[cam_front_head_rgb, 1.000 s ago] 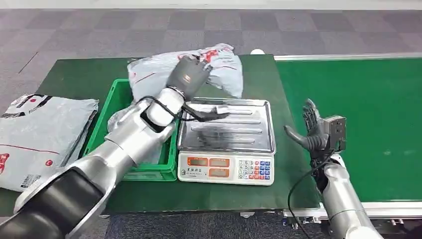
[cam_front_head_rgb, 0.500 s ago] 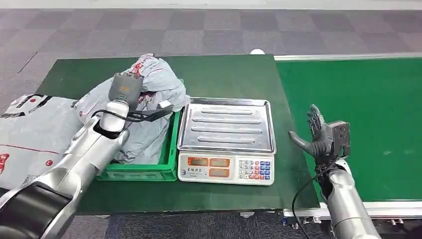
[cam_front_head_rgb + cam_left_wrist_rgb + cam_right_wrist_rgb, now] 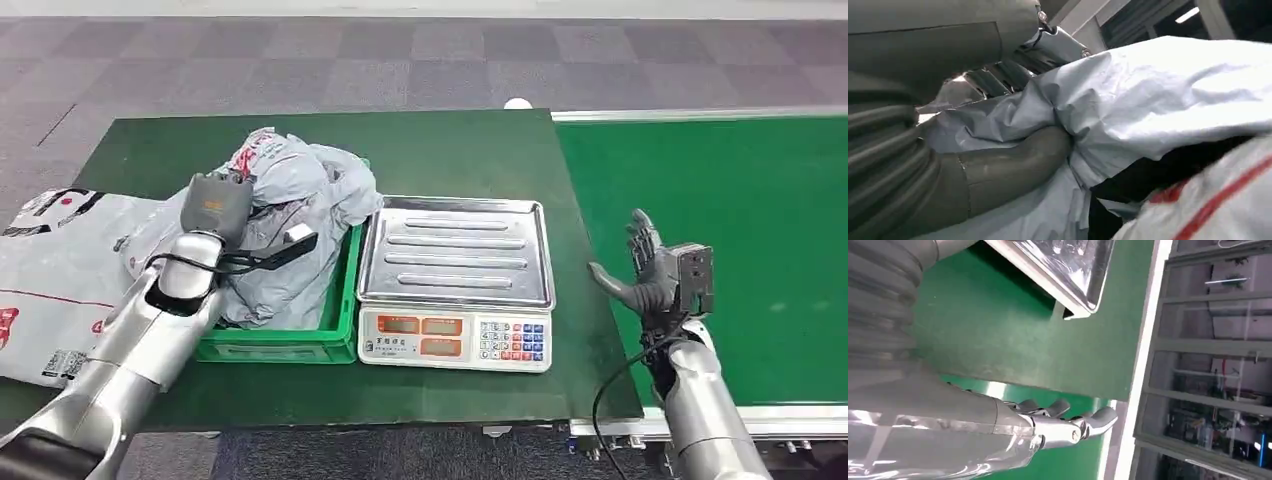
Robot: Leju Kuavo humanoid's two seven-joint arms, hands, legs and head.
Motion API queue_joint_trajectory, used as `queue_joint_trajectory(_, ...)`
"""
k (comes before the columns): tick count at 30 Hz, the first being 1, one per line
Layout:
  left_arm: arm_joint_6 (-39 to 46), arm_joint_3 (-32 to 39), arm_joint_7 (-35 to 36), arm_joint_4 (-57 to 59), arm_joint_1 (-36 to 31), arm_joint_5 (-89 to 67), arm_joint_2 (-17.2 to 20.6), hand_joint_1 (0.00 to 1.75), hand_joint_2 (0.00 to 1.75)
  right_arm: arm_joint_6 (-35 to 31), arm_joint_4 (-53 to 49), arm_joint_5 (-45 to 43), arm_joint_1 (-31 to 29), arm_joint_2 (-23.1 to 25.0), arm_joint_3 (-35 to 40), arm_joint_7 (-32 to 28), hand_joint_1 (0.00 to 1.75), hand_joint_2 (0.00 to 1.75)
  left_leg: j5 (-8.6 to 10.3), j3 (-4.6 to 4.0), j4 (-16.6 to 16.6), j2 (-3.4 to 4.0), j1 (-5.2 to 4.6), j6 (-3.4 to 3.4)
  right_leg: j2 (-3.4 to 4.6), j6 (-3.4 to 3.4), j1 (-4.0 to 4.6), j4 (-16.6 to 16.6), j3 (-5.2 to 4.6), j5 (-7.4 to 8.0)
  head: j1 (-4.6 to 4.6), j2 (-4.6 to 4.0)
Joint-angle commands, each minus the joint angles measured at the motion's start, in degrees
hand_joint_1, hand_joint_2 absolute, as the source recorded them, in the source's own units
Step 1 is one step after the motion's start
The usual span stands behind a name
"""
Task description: Moved the parcel from conveyor to table for the left to box.
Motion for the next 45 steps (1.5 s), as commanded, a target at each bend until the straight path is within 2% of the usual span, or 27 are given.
queue_joint_trajectory(1,-3.0,-0.1,-2.5,-7.1,-0.7,5.2,1.0,1.75,1.75,-0.1,5.2,-0.6,-3.8,-0.2,-1.2,0.5,0.00,1.75,-0.03,0.04,0.0,0.13,0.02,0.01,0.13,-0.03,0.03,0.0,0.03,0.03,0.00,0.00)
queue_joint_trajectory(2,-3.9,-0.5,-3.2,-7.0,-1.1,6.4,0.7,1.75,1.75,-0.2,5.3,-0.7,-4.0,-0.2,-1.2,0.5,0.00,1.75,-0.04,0.07,0.0,0.14,0.06,0.01,0.15,-0.04,0.07,-0.1,0.09,0.04,0.00,0.00)
queue_joint_trajectory(3,-5.4,-1.3,-4.6,-6.7,-1.7,9.0,0.4,1.43,1.75,-0.3,5.3,-0.9,-4.0,-0.4,-1.1,0.7,0.00,1.75,-0.01,0.02,0.0,0.07,0.03,0.00,0.09,-0.03,0.03,0.0,0.05,0.03,0.00,0.00)
queue_joint_trajectory(4,-6.7,-1.8,-6.1,-6.1,-2.3,12.2,-0.1,0.00,1.75,-0.3,5.1,-1.2,-3.9,-0.6,-1.1,0.7,0.00,1.75,-0.01,0.01,0.0,0.04,0.03,0.00,0.05,-0.02,0.03,0.0,0.04,0.03,0.00,0.00)
queue_joint_trajectory(12,-10.4,-6.6,-7.8,-5.2,-6.1,20.3,-0.7,0.00,1.75,-0.4,3.0,-1.7,-2.4,-0.6,-1.3,1.4,0.00,1.75,0.00,0.03,0.1,-0.06,0.03,0.00,-0.06,-0.02,0.05,0.0,0.05,0.00,0.00,0.00)
queue_joint_trajectory(19,-10.4,-6.0,-7.9,-4.4,-7.3,24.0,-2.7,0.00,1.75,-0.8,1.8,-1.0,-2.8,0.7,-1.7,2.2,0.00,1.75,-0.01,0.04,0.1,-0.02,0.05,0.00,0.03,-0.02,0.06,0.0,0.05,0.02,0.00,0.00)
queue_joint_trajectory(27,-10.4,-6.0,-7.9,-4.2,-7.5,24.1,-2.7,0.00,1.75,-0.7,1.7,-0.9,-2.7,0.6,-1.8,2.3,0.00,1.75,-0.01,0.12,0.0,0.02,0.04,0.00,0.06,-0.04,0.06,-0.1,0.12,0.03,0.00,0.00)
queue_joint_trajectory(32,-20.1,-3.4,-14.7,-0.5,-10.3,39.0,-5.2,0.00,1.75,0.8,2.7,-0.4,-3.2,-0.1,-1.4,2.5,0.00,1.75,0.00,0.02,0.1,-0.04,0.04,0.00,0.01,-0.02,0.05,0.0,0.02,0.02,0.00,0.00)
queue_joint_trajectory(36,-22.6,-1.6,-16.8,4.9,-10.2,49.0,-7.9,0.00,1.75,1.2,4.5,0.1,-5.9,2.2,1.1,1.3,0.00,1.75,0.02,0.17,0.0,0.04,0.10,0.02,0.06,-0.06,0.12,-0.2,0.20,0.08,0.00,0.00)
queue_joint_trajectory(42,-20.7,6.3,-25.1,20.4,-10.5,65.7,-17.4,0.00,1.75,-2.8,0.9,3.3,-8.6,8.6,8.6,1.2,0.00,1.75,-0.01,0.23,-0.1,0.34,0.02,-0.03,0.39,-0.05,0.03,-0.1,0.15,0.13,0.00,0.00)
queue_joint_trajectory(45,-19.9,8.3,-26.8,23.7,-12.2,71.3,-20.9,0.00,1.75,-3.8,-0.3,2.3,-10.2,9.1,11.5,1.9,0.00,1.75,-0.01,0.11,0.0,0.23,0.04,-0.03,0.28,-0.07,0.07,0.0,0.05,0.10,0.00,0.00)
